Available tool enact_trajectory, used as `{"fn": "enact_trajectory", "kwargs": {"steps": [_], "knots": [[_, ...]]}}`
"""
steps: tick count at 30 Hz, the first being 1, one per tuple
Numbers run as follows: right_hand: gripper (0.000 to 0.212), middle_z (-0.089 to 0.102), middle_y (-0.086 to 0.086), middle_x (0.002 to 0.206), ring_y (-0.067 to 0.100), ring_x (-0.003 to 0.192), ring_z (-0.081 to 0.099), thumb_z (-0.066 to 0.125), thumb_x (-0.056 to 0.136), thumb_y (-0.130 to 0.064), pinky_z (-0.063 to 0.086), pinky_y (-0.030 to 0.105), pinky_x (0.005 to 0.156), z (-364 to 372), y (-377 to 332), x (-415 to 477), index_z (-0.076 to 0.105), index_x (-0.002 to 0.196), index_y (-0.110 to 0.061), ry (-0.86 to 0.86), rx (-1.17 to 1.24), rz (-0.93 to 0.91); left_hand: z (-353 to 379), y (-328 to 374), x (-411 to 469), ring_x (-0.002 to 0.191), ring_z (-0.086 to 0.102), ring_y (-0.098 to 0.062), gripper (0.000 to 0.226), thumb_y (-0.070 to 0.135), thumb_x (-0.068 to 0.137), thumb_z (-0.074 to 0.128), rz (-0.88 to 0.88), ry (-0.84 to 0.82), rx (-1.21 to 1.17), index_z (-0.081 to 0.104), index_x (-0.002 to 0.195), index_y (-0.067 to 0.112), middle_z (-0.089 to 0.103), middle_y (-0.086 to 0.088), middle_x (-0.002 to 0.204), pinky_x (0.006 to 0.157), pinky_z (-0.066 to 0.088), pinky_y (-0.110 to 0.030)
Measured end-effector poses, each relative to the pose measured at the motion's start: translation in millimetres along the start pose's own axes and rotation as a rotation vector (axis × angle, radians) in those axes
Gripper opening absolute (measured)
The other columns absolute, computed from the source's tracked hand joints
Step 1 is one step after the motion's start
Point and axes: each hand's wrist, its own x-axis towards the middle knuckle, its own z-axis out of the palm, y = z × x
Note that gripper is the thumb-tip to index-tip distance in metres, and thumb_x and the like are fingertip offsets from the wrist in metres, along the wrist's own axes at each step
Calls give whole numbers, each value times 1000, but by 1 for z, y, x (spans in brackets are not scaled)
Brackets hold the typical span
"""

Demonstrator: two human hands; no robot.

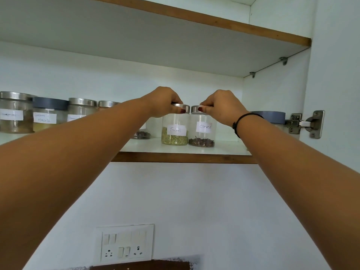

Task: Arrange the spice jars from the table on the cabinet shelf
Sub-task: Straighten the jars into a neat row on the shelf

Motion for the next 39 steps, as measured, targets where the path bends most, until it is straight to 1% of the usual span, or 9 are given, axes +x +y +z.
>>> {"fn": "enact_trajectory", "kwargs": {"steps": [7,11,15,20,22,26,31,36,39], "knots": [[26,74,9,101,25,93,66,63,93,-31,56,37,85,12,-6,20,77,103,-11,-40,-100,14,7,-13,11,85,55,-15,32,30,92,67,-28,4,8,70,117,11,62,3,97,69,37,-23],[29,74,12,97,28,90,67,63,92,-33,57,38,82,22,-6,29,77,97,-7,-38,-137,32,10,-19,17,72,51,-7,31,30,91,68,-35,12,2,72,115,11,60,5,88,58,34,-17],[31,74,13,96,28,88,67,64,91,-34,57,38,81,30,-4,36,77,96,-6,-42,-142,35,12,-25,24,76,53,-10,33,32,90,69,-60,3,13,71,117,13,64,0,98,58,34,-17],[31,74,13,96,29,89,67,64,92,-34,57,39,82,37,1,43,77,96,-6,-49,-128,22,16,-33,31,86,57,-16,35,35,90,69,-71,-8,37,71,117,13,68,-3,106,70,42,-27],[30,74,13,96,28,89,67,63,92,-34,57,39,82,41,2,46,77,96,-7,-50,-127,20,17,-33,32,82,55,-14,36,34,90,69,-71,-9,37,71,118,12,66,-2,102,69,41,-25],[29,74,11,95,27,89,66,63,92,-34,55,34,78,48,5,53,77,98,-9,-63,-130,14,18,-35,34,63,49,-9,35,35,90,69,-91,-10,27,71,117,13,55,8,78,55,45,-26],[28,73,10,98,26,92,65,63,92,-33,52,32,77,55,7,61,76,103,-10,-73,-131,4,19,-40,37,72,56,-20,34,41,88,70,-107,-24,40,74,112,17,60,3,77,74,59,-44],[29,72,12,102,27,95,64,62,93,-32,48,30,74,62,9,68,75,106,-9,-78,-140,4,25,-46,43,83,61,-22,34,39,89,69,-102,-21,73,73,114,17,69,-5,98,75,57,-38],[30,72,13,104,27,97,64,62,94,-31,50,32,79,66,11,71,75,107,-8,-82,-130,-9,27,-49,47,82,59,-19,33,36,90,69,-95,-15,78,73,114,14,67,-3,96,69,50,-31]]}}
